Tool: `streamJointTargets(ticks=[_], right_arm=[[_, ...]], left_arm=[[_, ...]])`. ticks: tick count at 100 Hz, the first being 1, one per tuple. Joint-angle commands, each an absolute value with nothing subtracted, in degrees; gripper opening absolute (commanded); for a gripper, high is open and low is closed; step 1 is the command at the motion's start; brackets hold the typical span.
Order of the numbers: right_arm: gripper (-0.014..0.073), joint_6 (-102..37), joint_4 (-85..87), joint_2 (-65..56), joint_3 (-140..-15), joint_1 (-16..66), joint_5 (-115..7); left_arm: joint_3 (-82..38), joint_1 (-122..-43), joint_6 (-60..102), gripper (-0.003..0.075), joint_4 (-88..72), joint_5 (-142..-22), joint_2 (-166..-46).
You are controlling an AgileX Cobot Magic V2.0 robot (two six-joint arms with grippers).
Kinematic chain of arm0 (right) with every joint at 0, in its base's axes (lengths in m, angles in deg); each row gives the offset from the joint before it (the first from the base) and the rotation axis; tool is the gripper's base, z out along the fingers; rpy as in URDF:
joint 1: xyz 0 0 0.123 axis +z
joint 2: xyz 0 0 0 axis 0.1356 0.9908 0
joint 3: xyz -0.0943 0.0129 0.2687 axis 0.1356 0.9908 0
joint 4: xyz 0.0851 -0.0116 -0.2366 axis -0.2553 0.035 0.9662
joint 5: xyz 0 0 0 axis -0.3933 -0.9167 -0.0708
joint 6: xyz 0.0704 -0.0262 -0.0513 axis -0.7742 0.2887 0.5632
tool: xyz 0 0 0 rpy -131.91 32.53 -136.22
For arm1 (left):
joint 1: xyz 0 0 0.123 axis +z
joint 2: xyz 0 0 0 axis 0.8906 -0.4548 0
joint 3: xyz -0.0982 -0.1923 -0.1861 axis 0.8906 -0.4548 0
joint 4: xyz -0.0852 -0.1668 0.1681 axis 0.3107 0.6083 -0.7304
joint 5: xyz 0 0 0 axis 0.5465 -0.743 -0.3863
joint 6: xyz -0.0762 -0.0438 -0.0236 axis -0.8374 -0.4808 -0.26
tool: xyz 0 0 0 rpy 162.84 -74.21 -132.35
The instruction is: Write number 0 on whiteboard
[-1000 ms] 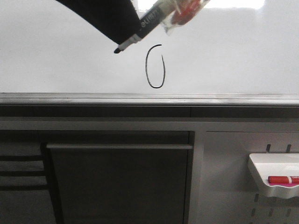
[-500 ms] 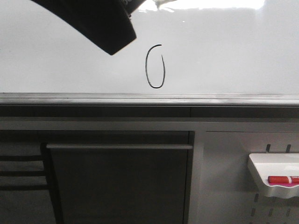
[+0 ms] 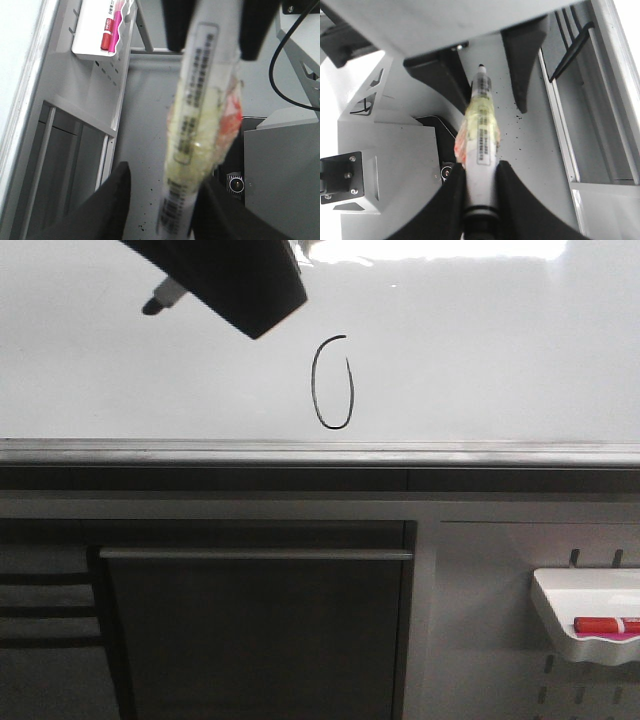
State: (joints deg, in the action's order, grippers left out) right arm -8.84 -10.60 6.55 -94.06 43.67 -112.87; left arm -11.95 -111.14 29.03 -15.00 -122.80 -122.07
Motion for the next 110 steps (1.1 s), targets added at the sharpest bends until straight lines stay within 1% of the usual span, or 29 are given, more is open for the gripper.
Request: streamJointTargets(ticks=[1, 18, 29, 36, 51, 58, 67, 75, 89, 110], right_arm=[[-0.0015, -8.18, -11.50, 5.07, -95.35, 43.77, -115.91], [-0.0013, -8.18, -11.50, 5.07, -95.35, 43.77, -115.91], [0.0005, -8.18, -11.50, 5.07, -95.35, 43.77, -115.91], [0.0062, -8.18, -11.50, 5.07, -95.35, 43.77, -115.91], [0.0270, -9.82, -8.74, 4.79, -95.35, 43.67, -115.91], [0.0320, -12.89, -4.40, 4.01, -95.35, 43.55, -115.91], [0.0323, -15.61, -1.35, 2.33, -95.35, 41.90, -115.91], [0.0323, -17.01, -1.34, 0.38, -95.35, 38.76, -115.57], [0.0323, -17.90, -1.34, -1.70, -95.35, 34.91, -115.56], [0.0323, -17.90, -1.57, -2.10, -95.35, 33.28, -115.56]], left_arm=[[-10.08, -111.46, 29.01, 0.0223, -12.86, -120.94, -120.95], [-10.08, -111.46, 29.01, 0.0113, -12.86, -120.94, -120.95], [-10.08, -111.46, 29.01, 0.0064, -12.86, -120.94, -120.95], [-10.08, -111.46, 29.01, 0.0041, -12.86, -120.94, -120.95], [-10.08, -111.06, 28.72, 0.0010, -13.23, -120.84, -120.95], [-10.08, -109.56, 26.43, 0.0008, -14.15, -120.46, -120.75], [-10.08, -105.90, 21.24, 0.0008, -15.15, -119.00, -120.40], [-10.08, -101.52, 17.70, 0.0008, -15.15, -116.96, -119.98], [-12.86, -94.66, 14.42, 0.0008, -15.45, -110.51, -117.96], [-23.91, -84.33, 9.84, 0.0008, -15.82, -91.50, -114.75]])
